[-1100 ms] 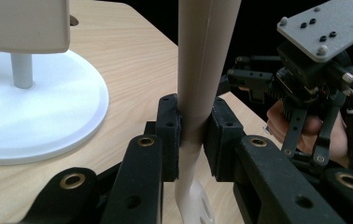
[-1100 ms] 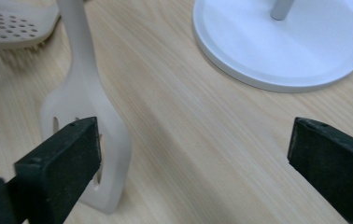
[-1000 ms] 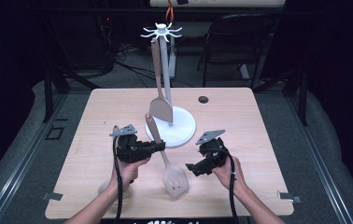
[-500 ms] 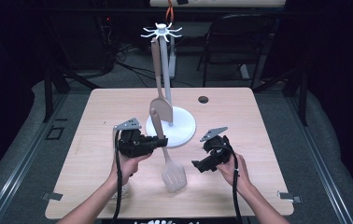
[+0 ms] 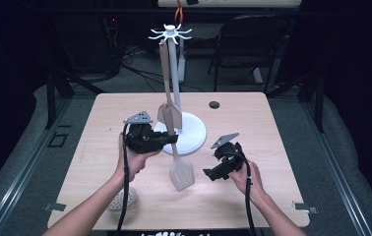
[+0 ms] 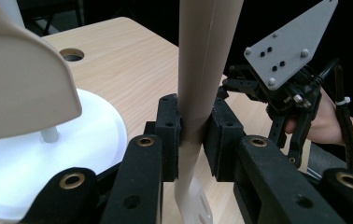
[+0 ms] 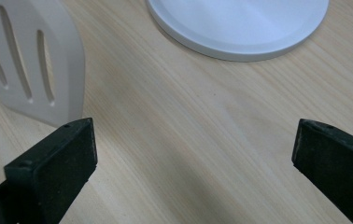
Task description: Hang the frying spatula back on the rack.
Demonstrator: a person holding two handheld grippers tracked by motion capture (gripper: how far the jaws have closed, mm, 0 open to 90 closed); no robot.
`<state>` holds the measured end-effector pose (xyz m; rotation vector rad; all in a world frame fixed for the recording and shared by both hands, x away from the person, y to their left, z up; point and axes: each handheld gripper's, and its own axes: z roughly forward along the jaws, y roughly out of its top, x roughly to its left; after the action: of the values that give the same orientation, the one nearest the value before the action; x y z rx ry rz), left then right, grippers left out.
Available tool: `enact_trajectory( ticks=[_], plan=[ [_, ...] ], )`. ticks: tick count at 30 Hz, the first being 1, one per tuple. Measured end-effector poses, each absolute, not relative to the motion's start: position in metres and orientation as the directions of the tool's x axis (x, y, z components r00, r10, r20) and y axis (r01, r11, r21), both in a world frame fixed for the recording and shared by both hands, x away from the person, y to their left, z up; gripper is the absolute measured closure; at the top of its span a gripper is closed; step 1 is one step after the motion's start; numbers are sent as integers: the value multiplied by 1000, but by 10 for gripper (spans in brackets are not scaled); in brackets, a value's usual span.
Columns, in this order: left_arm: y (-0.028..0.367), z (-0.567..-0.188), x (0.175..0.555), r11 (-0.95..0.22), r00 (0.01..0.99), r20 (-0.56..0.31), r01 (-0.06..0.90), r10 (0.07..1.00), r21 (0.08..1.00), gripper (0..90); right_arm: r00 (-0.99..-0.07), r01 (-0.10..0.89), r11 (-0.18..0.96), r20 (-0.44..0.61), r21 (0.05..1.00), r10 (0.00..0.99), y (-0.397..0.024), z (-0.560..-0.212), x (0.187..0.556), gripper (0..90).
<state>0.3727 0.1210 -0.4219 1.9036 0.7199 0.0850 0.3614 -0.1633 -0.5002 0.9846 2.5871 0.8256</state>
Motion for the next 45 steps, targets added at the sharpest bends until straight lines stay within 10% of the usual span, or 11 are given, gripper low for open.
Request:
enact_trajectory(
  ticks=[45],
  plan=[
    [105, -370, 430, -327, 832, -153, 369, 533, 870, 767, -750, 526, 631, -40, 570, 661, -159, -506, 363, 9]
  ],
)
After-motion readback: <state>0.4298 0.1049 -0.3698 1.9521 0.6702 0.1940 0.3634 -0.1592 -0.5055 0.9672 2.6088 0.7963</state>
